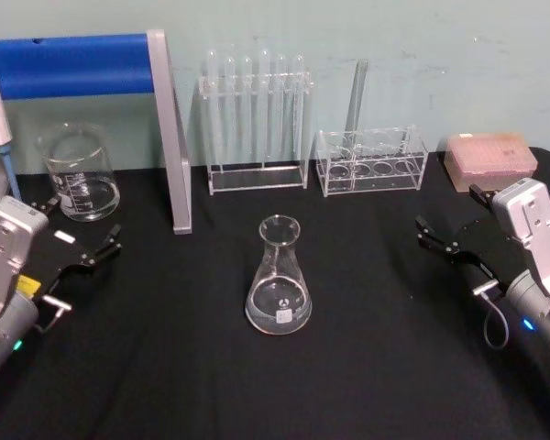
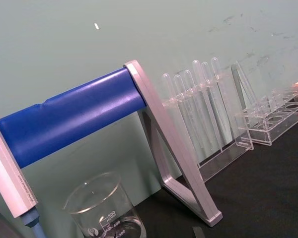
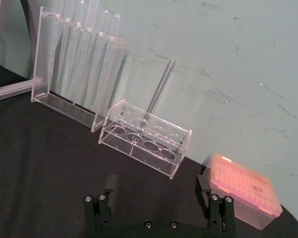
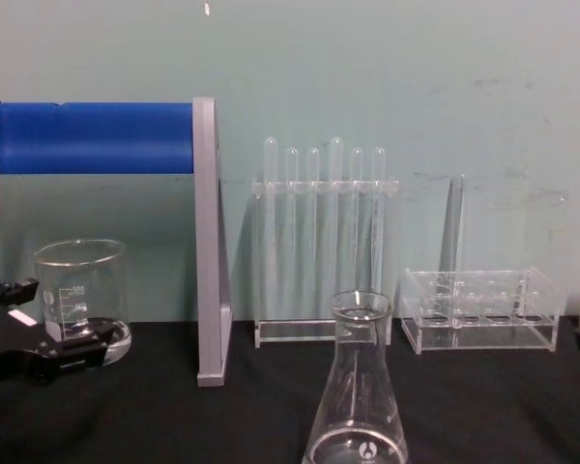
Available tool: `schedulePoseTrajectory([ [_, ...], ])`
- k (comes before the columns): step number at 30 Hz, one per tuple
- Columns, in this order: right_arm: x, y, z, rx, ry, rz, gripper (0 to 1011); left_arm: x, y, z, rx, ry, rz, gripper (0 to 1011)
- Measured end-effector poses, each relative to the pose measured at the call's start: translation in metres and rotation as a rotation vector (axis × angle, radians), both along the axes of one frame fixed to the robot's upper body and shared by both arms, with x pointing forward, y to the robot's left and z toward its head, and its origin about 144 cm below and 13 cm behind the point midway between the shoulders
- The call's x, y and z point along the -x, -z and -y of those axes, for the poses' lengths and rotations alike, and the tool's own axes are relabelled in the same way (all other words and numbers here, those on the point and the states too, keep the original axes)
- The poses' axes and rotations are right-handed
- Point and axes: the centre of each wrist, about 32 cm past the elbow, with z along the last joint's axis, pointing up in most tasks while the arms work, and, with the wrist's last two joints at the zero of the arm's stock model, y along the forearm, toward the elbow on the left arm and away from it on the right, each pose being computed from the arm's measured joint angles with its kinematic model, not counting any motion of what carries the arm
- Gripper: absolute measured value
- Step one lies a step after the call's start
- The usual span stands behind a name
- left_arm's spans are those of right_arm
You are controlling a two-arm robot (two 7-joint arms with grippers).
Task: Grasp the erlenmeyer flask with one hand, shake it three times, then place it back.
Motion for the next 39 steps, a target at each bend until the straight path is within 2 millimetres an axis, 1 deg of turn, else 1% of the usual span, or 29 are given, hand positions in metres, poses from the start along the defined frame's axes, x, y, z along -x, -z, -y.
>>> schedulePoseTrajectory([
  [20,0.005,-0.005,0.001,-0.033,-0.032,-0.004,1003,0.0,0.0,0.0,0.0,0.0,0.0,1001],
  [32,0.021,-0.015,-0.001,-0.08,-0.095,-0.004,1003,0.0,0.0,0.0,0.0,0.0,0.0,1001],
  [39,0.032,-0.019,-0.003,-0.148,-0.148,-0.035,1002,0.0,0.0,0.0,0.0,0.0,0.0,1001],
])
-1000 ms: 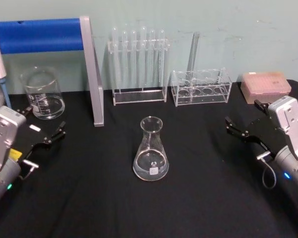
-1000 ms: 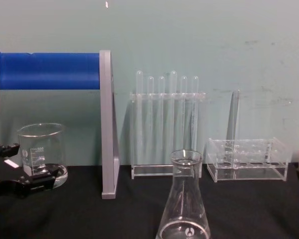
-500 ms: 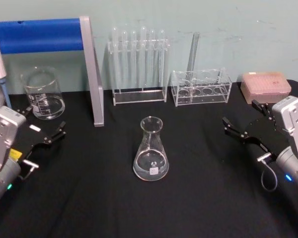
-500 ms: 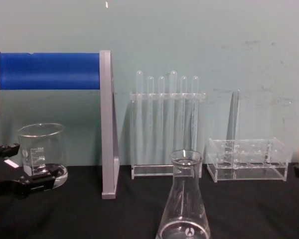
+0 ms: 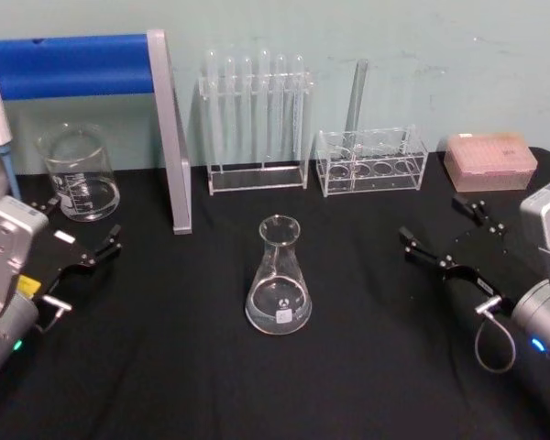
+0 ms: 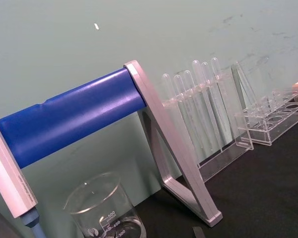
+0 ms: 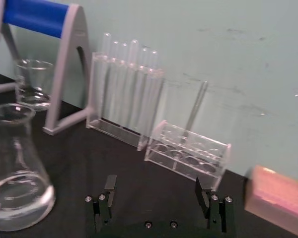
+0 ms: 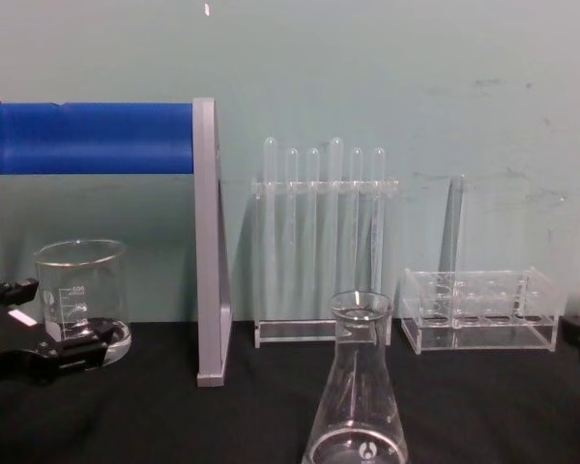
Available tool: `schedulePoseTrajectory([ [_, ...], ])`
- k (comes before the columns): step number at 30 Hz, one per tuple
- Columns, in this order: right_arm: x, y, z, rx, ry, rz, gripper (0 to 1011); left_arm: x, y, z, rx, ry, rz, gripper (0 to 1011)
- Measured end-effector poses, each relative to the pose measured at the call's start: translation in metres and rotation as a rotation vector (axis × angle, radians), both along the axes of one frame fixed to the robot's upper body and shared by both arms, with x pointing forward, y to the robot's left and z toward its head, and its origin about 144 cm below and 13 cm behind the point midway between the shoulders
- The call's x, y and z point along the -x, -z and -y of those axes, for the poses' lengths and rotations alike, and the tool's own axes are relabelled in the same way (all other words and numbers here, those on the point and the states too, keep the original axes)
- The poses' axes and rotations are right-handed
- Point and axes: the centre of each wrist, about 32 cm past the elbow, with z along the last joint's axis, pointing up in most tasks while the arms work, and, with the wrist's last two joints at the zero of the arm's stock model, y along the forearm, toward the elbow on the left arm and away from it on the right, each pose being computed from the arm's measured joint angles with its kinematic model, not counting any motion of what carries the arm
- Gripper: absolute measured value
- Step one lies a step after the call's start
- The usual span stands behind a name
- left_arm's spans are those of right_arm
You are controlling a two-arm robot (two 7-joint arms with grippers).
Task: Grasp the erlenmeyer flask with one hand, shake it three times, then place it back.
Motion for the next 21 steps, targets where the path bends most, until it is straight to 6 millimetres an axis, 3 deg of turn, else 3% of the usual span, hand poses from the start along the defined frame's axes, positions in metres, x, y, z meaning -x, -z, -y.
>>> schedulePoseTrajectory([
  [21,0.01,-0.002,-0.016,-0.135,-0.242,-0.13,1003,0.0,0.0,0.0,0.0,0.0,0.0,1001],
])
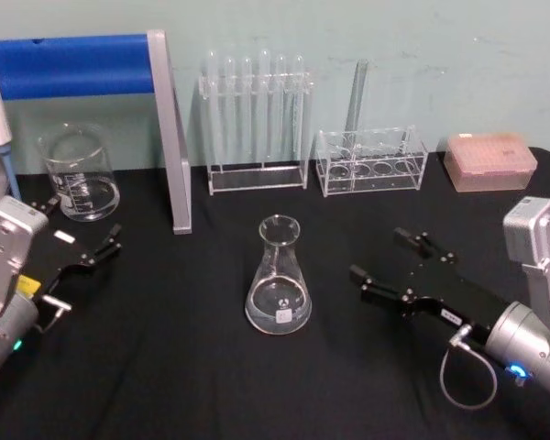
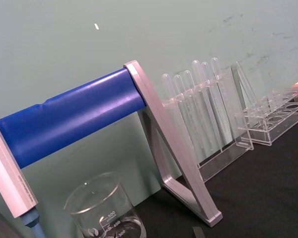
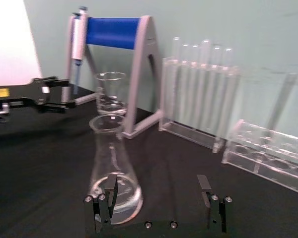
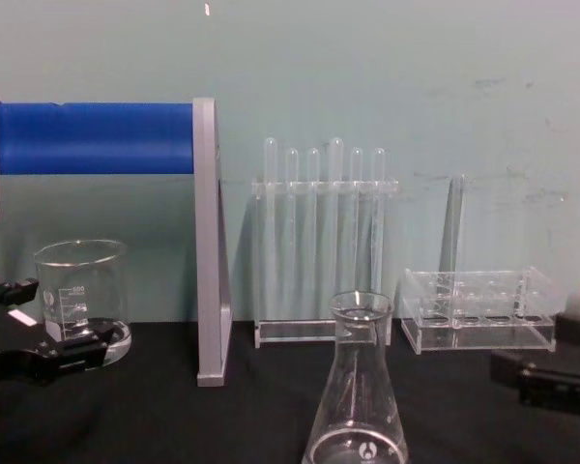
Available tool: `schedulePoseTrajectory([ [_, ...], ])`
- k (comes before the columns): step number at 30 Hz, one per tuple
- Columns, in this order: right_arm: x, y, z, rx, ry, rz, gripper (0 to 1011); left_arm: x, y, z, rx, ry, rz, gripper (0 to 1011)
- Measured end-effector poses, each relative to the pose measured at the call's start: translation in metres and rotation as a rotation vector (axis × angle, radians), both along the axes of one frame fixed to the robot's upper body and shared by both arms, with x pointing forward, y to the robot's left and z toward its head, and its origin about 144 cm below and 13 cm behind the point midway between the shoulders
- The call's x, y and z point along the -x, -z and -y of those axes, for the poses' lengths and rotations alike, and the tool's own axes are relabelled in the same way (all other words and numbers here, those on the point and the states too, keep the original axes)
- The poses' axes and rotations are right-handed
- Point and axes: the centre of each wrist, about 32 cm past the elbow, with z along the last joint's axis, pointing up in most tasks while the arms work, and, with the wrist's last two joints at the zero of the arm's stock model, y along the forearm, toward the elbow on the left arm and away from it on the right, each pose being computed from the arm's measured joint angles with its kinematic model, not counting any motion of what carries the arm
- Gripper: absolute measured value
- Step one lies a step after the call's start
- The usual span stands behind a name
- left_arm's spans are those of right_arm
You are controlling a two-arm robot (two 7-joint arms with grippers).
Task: Grasp the erlenmeyer flask with one hand, shake it three times, then place it back.
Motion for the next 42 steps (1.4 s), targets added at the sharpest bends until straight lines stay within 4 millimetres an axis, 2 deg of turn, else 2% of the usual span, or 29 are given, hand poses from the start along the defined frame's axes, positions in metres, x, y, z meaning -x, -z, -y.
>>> schedulePoseTrajectory([
  [14,-0.015,0.002,-0.016,-0.026,-0.132,-0.034,1003,0.0,0.0,0.0,0.0,0.0,0.0,1001],
  [42,-0.055,0.009,-0.058,-0.013,-0.171,-0.007,1003,0.0,0.0,0.0,0.0,0.0,0.0,1001],
])
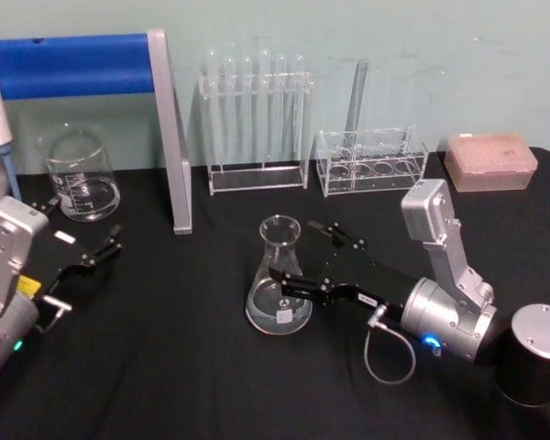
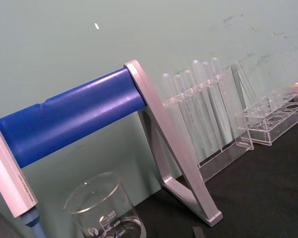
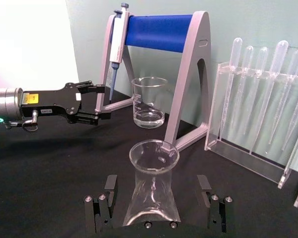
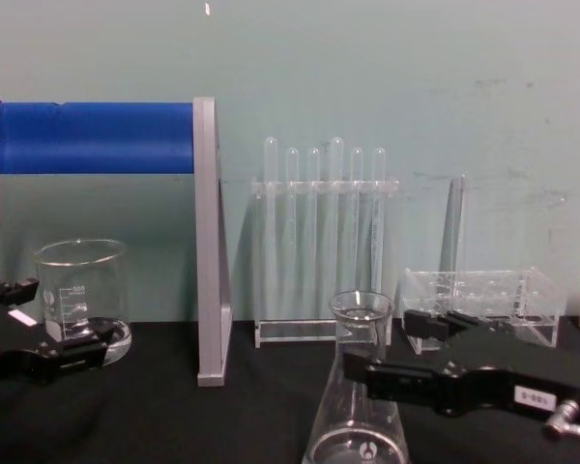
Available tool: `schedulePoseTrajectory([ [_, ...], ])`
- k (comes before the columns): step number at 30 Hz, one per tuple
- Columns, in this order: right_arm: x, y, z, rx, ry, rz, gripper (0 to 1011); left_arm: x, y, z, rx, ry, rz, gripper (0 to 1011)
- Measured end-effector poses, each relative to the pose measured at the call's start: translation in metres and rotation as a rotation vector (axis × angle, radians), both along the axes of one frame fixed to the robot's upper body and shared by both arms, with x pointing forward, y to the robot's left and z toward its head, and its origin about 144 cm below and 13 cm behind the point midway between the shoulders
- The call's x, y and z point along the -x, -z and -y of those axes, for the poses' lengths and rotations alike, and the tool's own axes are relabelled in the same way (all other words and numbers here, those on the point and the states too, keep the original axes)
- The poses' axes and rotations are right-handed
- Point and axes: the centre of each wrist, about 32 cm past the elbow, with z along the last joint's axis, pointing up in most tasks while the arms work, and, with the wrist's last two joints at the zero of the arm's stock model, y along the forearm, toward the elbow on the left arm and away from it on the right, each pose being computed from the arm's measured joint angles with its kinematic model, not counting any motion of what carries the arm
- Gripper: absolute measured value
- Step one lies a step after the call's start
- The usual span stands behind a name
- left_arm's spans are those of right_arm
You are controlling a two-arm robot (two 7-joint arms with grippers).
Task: Grasp the erlenmeyer flask with one hand, shake it three times, then place it back.
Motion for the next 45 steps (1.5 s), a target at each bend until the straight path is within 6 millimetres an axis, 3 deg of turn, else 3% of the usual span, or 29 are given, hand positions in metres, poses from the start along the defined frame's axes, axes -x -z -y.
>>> schedulePoseTrajectory([
  [34,-0.013,0.001,-0.012,0.0,0.006,0.002,1003,0.0,0.0,0.0,0.0,0.0,0.0,1001],
  [39,-0.012,0.001,-0.012,0.0,0.006,0.002,924,0.0,0.0,0.0,0.0,0.0,0.0,1001],
  [45,-0.012,0.001,-0.012,0.0,0.006,0.002,731,0.0,0.0,0.0,0.0,0.0,0.0,1001],
])
